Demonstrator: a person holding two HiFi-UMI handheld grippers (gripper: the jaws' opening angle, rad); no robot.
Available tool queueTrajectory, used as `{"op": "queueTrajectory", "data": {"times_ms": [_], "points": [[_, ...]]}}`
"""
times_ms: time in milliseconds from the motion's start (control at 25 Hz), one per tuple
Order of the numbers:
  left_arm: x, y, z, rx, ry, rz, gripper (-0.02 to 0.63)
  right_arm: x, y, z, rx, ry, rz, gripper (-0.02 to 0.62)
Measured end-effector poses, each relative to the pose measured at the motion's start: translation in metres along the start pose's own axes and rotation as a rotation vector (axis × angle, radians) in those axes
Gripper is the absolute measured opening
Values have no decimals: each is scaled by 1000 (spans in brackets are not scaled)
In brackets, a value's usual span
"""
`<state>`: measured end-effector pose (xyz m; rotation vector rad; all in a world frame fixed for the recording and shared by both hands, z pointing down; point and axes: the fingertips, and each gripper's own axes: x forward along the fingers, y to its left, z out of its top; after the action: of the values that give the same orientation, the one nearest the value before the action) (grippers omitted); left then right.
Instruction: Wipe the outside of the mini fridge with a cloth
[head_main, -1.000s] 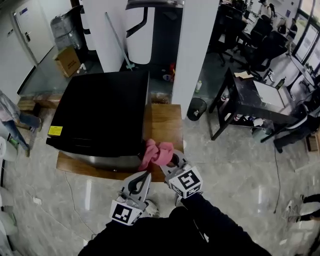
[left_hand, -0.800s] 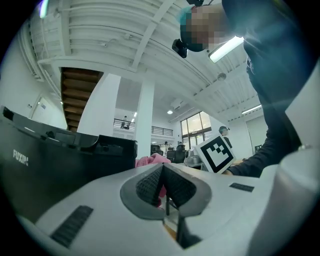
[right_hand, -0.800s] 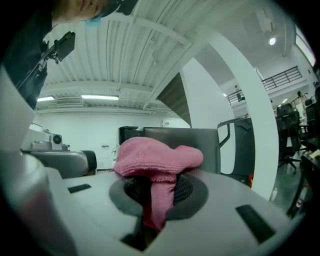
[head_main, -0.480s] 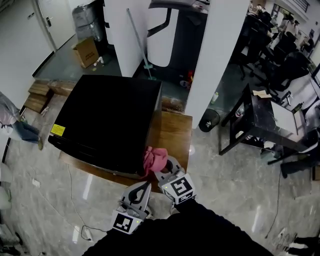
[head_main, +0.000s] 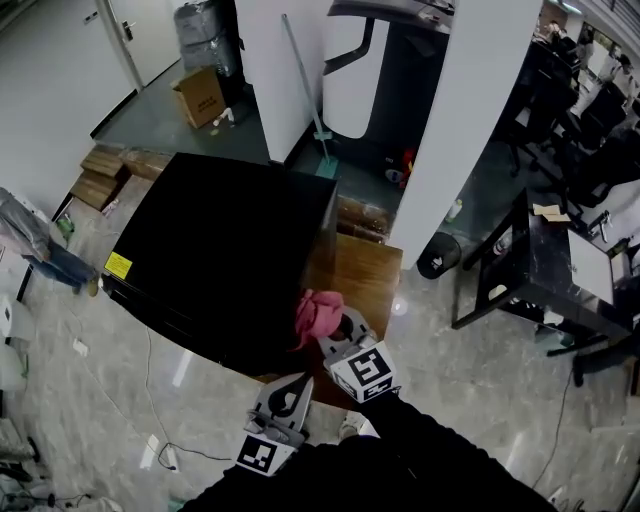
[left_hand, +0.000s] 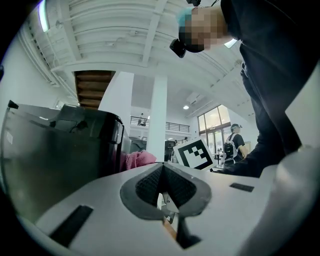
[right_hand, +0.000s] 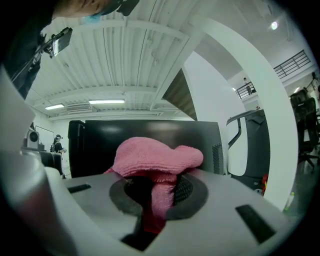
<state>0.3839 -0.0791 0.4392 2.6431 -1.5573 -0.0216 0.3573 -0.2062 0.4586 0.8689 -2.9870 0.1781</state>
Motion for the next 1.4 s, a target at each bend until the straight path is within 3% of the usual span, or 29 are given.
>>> {"op": "queueTrajectory", "data": {"times_ms": [360, 840, 1160, 1400], "points": [[42, -7, -11, -14, 7, 67, 6, 22, -58, -5, 11, -3, 24, 46], [75, -6, -20, -41, 14, 145, 6, 60, -141, -11, 28, 15, -40, 46], [77, -11, -19, -36, 18, 159, 6, 67, -159, -13, 34, 35, -62, 46], [65, -9, -10, 17, 11, 144, 6, 31, -147, -2, 9, -15, -90, 48]]}}
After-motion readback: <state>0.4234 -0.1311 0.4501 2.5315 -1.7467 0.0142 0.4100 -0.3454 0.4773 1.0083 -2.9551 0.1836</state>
